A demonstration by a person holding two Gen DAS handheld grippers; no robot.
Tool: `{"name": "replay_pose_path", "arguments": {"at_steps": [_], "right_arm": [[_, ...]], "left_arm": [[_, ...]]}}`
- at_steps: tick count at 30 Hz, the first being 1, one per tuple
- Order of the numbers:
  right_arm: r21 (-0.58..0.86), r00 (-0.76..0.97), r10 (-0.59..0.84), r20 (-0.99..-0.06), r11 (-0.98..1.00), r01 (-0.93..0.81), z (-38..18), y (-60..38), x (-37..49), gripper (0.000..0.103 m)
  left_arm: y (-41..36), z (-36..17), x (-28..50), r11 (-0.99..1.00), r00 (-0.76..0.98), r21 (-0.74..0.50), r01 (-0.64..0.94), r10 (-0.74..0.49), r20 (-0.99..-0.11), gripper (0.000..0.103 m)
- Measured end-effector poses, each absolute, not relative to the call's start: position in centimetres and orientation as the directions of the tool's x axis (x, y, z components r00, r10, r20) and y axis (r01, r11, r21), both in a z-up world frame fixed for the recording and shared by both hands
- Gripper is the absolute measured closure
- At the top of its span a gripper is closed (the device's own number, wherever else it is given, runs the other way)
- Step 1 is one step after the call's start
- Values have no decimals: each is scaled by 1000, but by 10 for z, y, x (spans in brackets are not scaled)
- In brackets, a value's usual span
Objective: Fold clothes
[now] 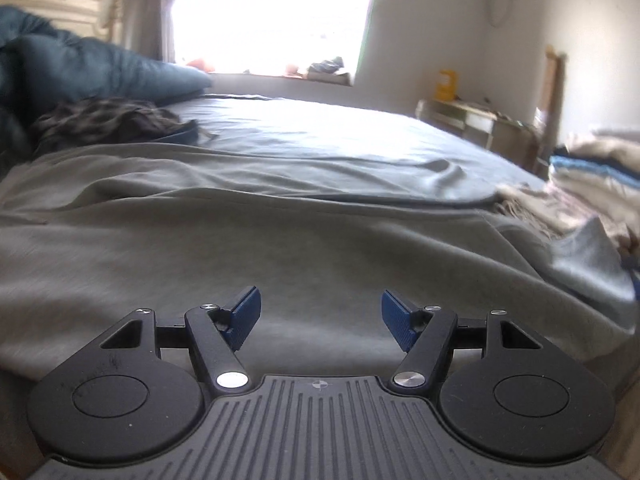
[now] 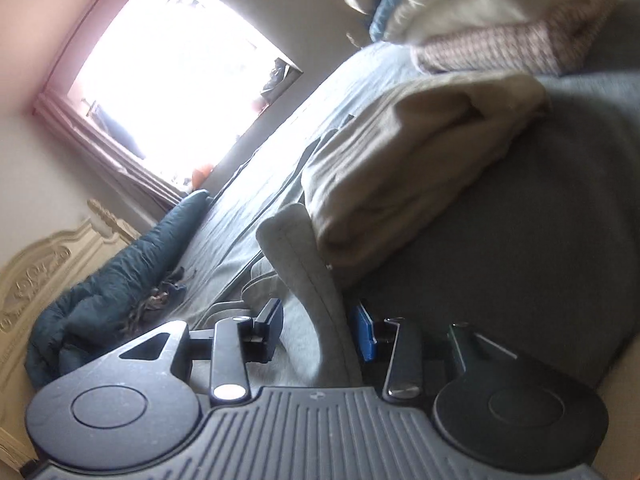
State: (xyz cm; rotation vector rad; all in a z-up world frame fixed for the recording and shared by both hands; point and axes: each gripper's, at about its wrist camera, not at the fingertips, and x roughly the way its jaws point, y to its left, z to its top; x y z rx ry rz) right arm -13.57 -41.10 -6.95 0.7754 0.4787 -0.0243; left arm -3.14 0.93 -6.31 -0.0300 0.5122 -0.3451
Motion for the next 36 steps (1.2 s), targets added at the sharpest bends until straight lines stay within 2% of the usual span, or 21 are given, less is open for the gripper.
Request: {"name": "replay_pose_path", "arguments": {"at_steps": [2,5,6,9,10,14,16,19,21,24,27,28,31,34,36], "right_arm": [[596,891,129,-435,783,178,-60,-404,-128,61],[413,884,72,-462,900,143,-44,-380,-115,62],[348,883,48,-468,928,133,-41,-370,-110,66],[146,882,-22,-471,984,102,-34,-340,-96,93],[99,888,-30,-458,991,85,-31,-330,-92,97],[-128,926,33,-375,988,-87,-22,-267,-87,97],[-291,931,102,-351,933,-212,-27,-226,-90,98],[-524,903,219,-370,754,-397,-49,-164,-97,98],[-579,870,267,-415,660,-479,-63,-143,-96,98],[-572,857,280,-433,649,-501,-60,-150,-76,98],[-507,921,205,-332,785,-357,-10,-211,-60,98],[-434,946,167,-279,857,-279,13,-246,-65,98],[-78,989,52,-140,995,-64,50,-364,-113,98],[238,989,-40,-140,969,73,12,-440,-164,98],[378,978,-69,-195,915,139,-30,-453,-182,98]], "left_arm": [[2,-66,-33,939,810,-96,329,-333,-482,36],[-4,-70,-35,935,800,-94,341,-341,-495,36],[-5,-72,-35,937,798,-94,338,-338,-499,36],[-5,-75,-35,941,795,-98,324,-327,-510,36],[-4,-76,-34,943,794,-102,317,-323,-515,36],[-1,-80,-34,950,790,-114,290,-304,-533,36],[1,-83,-34,953,788,-119,278,-297,-539,36],[0,-84,-36,957,790,-114,266,-284,-542,36],[-1,-84,-37,959,792,-110,260,-277,-544,36],[-4,-82,-36,961,791,-108,256,-272,-549,36],[-5,-82,-34,960,789,-113,255,-275,-549,35],[-5,-82,-34,959,788,-121,256,-279,-549,35],[-3,-83,-37,957,787,-125,261,-286,-546,36],[1,-84,-40,953,790,-143,267,-302,-534,35],[2,-84,-40,953,785,-146,266,-302,-541,35]]}}
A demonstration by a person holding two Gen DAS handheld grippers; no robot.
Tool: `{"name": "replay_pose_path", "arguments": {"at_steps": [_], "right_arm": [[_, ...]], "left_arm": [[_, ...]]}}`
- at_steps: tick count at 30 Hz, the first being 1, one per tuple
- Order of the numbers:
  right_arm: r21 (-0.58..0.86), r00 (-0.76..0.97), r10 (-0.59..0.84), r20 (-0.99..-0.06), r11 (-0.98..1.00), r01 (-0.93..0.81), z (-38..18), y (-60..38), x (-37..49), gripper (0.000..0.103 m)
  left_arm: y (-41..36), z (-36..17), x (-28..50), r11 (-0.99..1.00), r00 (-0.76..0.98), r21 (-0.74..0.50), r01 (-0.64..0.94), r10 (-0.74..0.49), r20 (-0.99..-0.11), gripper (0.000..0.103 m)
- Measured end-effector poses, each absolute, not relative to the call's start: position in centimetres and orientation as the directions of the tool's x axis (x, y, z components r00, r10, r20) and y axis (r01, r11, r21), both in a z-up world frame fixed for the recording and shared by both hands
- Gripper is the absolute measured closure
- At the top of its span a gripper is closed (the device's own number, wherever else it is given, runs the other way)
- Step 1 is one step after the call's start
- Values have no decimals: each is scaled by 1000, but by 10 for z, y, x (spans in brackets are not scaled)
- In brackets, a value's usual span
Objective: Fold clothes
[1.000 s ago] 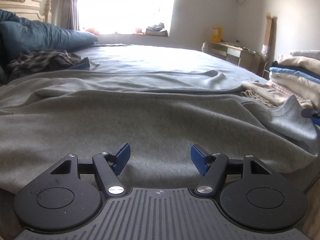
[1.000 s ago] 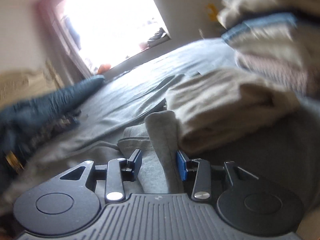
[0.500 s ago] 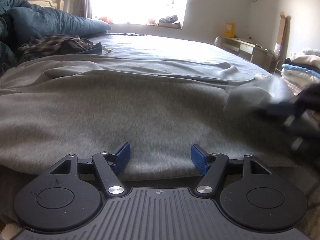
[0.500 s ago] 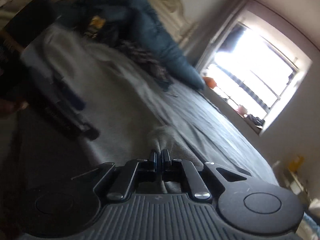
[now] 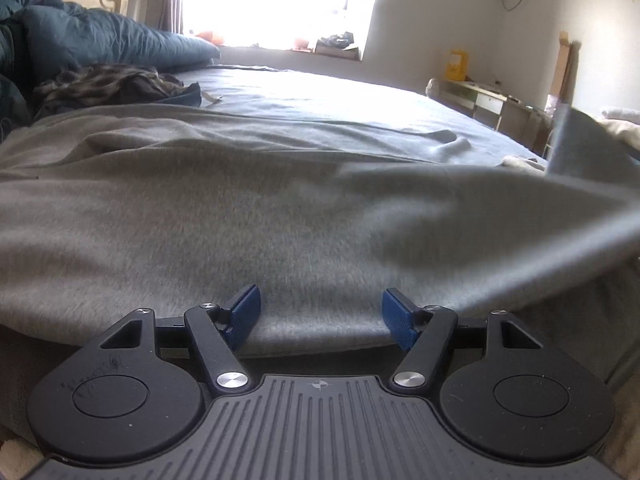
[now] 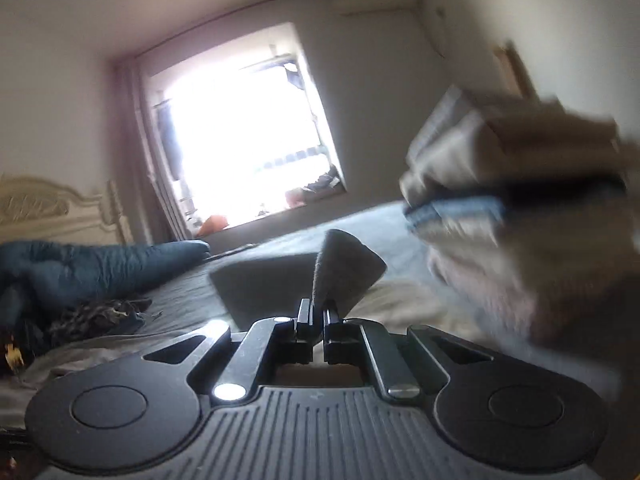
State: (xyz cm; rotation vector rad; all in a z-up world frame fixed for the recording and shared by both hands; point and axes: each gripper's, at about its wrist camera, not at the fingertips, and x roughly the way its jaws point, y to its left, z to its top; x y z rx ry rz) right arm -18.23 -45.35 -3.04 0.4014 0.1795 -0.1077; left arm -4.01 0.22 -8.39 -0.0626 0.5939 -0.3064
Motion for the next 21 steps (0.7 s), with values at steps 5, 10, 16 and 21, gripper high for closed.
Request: {"name": "replay_pose_path", "arguments": {"at_steps": [5,10,16,21], "right_arm": [[667,960,-82,-268,703,246,-105,-464,-200,98],[785,968,-24,-251,579,218,-121,-478,-212,94],[819,968,48,-246,544,181,-110,-477,-218,65],[592,952,181,-248,806,1,-33,-439,-195,65]], "left_arm": [[2,-81,-40,956,778,-123,266,-288,-558,35],[16,-79,-45,956,776,-167,241,-293,-559,35],[39,-73,-58,956,784,-216,201,-289,-550,35],[43,-71,-58,953,801,-210,217,-297,-520,35]]}}
